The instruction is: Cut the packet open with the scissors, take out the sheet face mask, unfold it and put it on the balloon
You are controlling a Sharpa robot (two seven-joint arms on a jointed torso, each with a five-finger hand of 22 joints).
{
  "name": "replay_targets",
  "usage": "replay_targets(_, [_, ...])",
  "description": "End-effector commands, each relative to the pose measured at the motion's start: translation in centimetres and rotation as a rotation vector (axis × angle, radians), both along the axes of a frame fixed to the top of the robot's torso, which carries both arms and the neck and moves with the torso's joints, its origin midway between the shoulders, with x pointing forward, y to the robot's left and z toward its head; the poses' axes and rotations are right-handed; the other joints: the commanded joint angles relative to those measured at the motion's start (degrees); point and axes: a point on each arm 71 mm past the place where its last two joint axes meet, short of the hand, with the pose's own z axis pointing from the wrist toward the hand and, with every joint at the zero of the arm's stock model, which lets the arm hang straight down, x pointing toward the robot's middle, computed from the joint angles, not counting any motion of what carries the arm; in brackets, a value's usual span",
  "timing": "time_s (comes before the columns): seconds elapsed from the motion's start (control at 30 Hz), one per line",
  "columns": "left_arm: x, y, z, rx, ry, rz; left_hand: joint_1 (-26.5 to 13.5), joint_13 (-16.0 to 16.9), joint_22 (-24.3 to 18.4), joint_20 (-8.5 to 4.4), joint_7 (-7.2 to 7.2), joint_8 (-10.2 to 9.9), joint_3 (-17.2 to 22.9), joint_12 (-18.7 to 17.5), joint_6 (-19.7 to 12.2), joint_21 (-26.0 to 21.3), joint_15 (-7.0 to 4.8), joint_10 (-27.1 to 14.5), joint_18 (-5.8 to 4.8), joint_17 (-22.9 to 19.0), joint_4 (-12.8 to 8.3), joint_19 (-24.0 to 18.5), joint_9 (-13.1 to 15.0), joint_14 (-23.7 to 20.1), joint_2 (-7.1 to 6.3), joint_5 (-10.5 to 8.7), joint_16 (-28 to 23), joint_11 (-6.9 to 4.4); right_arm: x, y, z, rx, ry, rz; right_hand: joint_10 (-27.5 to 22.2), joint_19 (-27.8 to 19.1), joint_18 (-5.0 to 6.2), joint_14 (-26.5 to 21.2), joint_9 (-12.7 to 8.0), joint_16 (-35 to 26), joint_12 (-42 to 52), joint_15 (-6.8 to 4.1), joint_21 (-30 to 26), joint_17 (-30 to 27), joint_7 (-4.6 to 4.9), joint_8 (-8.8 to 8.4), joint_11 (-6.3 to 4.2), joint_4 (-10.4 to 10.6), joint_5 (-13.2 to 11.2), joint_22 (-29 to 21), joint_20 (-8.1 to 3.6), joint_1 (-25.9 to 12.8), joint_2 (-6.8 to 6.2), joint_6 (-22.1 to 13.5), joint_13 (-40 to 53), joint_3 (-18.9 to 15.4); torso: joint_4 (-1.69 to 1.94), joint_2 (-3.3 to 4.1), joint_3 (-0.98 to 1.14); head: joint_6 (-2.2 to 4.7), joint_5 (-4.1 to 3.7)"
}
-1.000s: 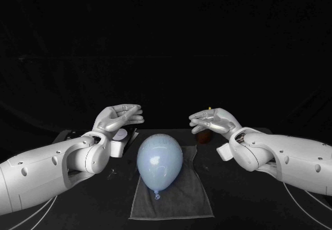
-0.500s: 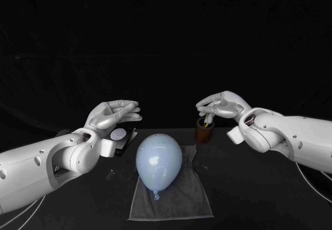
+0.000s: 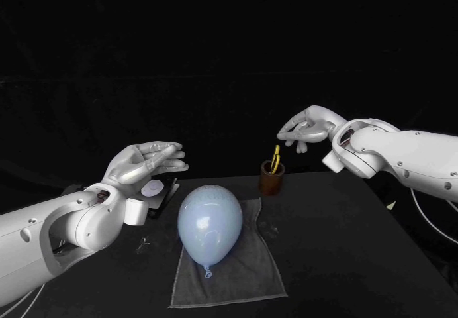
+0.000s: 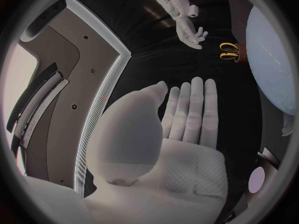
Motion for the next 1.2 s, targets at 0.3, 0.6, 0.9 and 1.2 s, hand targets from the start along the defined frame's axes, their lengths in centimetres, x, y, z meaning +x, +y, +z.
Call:
replay_targets(0.3, [-0.2,-0.3,0.3,-0.018,0.002,-0.036,-0.69,0.0,-0.23,0.16,0.02,-0.28,-0.35,-0.4,-0.5,-0.6,0.07,-0.23,0.67,0.38,0.54,-0.49,0.03,-0.48,-0.77,-0.02,-0.48,0.19,0.8,-1.2,0.5,-0.268,0.003,-0.232,0.15,-0.67,0.61,-1.23,1.89,1.47,-0.11,-0.42,1.27,3.46,-0.62,1.78,-0.16,7.66,0.89,1.61,-0.26,-2.31,-2.49,-0.74,3.75,-4.42,0.19,1.31,0.15,0.56,-0.89])
replay_targets(0.6, [-0.2,-0.4,0.5,-0.016,-0.002,-0.037,-1.1,0.04,-0.34,0.27,0.1,-0.35,-0.55,-0.51,-0.58,-0.75,0.13,-0.25,0.7,0.59,0.85,-0.55,0.04,-0.56,-0.84,-0.02,-0.56,0.26,1.5,-0.4,0.3,-0.31,0.037,-0.288,-4.19,-3.86,0.57,-5.42,2.55,-5.5,-3.58,1.46,-2.56,2.27,1.21,1.23,1.81,14.2,2.39,0.11,1.55,-1.84,-1.89,-4.41,4.0,-12.1,0.39,2.23,0.32,1.07,-0.57])
replay_targets(0.9, [-0.1,-0.4,0.5,-0.015,-0.001,-0.038,-1.44,0.08,-0.42,0.35,0.14,-0.37,-0.74,-0.56,-0.59,-0.85,0.16,-0.21,0.72,0.78,1.13,-0.57,0.06,-0.57,-0.87,-0.02,-0.59,0.28,2.3,0.7,0.0,-0.318,0.056,-0.301,-4.34,-3.36,0.7,-4.54,3.02,-8.76,-4.29,1.68,-4.3,2.23,1.38,1.53,1.99,14.29,2.27,-0.76,1.87,-2.02,0.97,-4.96,4.21,-18.12,0.42,2.94,0.39,1.6,-0.22])
replay_targets(1.2, [-0.1,-0.5,0.5,-0.015,0.002,-0.043,-1.49,0.08,-0.43,0.36,0.14,-0.37,-0.77,-0.57,-0.59,-0.87,0.16,-0.2,0.72,0.82,1.18,-0.57,0.06,-0.57,-0.87,-0.01,-0.6,0.28,3.0,1.0,-0.3,-0.324,0.072,-0.313,-4.17,-3.19,0.73,-4.33,3.21,-10.1,-4.42,1.71,-4.96,2.29,1.35,1.76,1.96,14.25,1.96,-1.09,1.95,-1.34,2.42,-4.89,4.3,-19.81,0.44,3.41,0.26,1.69,-0.02])
